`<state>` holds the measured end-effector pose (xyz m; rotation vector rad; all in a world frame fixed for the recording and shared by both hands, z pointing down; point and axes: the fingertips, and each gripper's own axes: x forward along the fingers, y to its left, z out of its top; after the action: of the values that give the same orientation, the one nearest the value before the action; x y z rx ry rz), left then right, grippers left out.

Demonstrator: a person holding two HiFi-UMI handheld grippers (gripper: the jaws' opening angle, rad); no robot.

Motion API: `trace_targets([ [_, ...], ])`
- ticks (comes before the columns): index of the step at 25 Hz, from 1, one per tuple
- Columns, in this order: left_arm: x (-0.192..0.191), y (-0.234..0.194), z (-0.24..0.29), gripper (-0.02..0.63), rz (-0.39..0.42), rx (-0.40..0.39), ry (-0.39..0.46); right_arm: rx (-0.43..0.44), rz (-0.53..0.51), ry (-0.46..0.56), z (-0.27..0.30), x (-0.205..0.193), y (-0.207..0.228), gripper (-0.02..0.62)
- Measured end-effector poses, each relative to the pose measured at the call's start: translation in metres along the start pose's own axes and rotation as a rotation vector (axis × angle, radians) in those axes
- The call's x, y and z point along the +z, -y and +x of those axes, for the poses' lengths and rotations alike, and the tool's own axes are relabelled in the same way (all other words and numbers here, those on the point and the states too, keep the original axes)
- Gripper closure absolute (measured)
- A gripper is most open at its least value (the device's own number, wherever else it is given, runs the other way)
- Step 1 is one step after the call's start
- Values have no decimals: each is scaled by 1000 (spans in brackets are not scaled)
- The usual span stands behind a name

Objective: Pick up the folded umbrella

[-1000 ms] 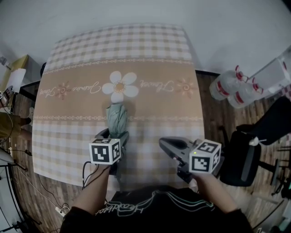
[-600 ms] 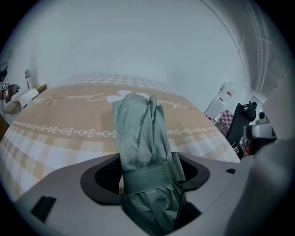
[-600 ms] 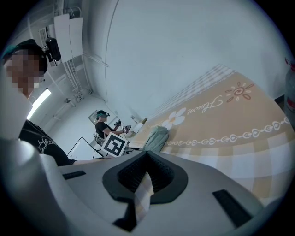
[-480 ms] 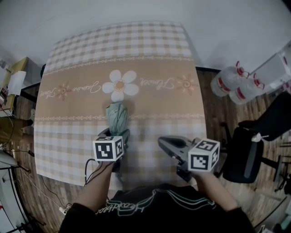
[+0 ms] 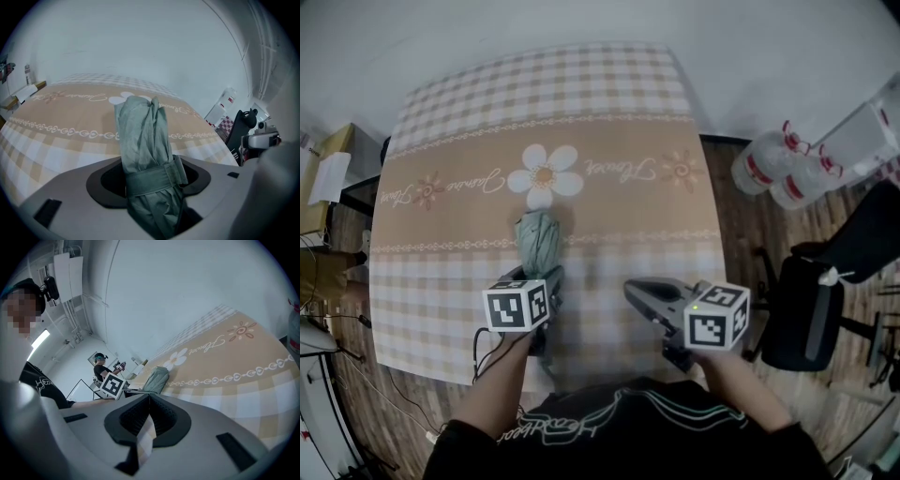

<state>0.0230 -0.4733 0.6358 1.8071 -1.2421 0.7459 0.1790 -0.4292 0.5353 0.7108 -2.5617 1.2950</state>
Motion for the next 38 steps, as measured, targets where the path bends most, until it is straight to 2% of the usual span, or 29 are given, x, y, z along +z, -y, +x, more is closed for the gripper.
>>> trace_targets([
  [9,2,0,-18,330,-15,-86,17,-31,9,16,-3,-8,-17,583],
  [18,3,14,-76,330,2,-178,122,-39,-24,58,1,-16,-53,583],
  [29,-20,35,-189,330,75,-295,257,-54,-104,130,-6,-36,-132,583],
  [38,-52,44,-288,330,156,-364,386,-38,-196,227,-19,-45,-220,583],
])
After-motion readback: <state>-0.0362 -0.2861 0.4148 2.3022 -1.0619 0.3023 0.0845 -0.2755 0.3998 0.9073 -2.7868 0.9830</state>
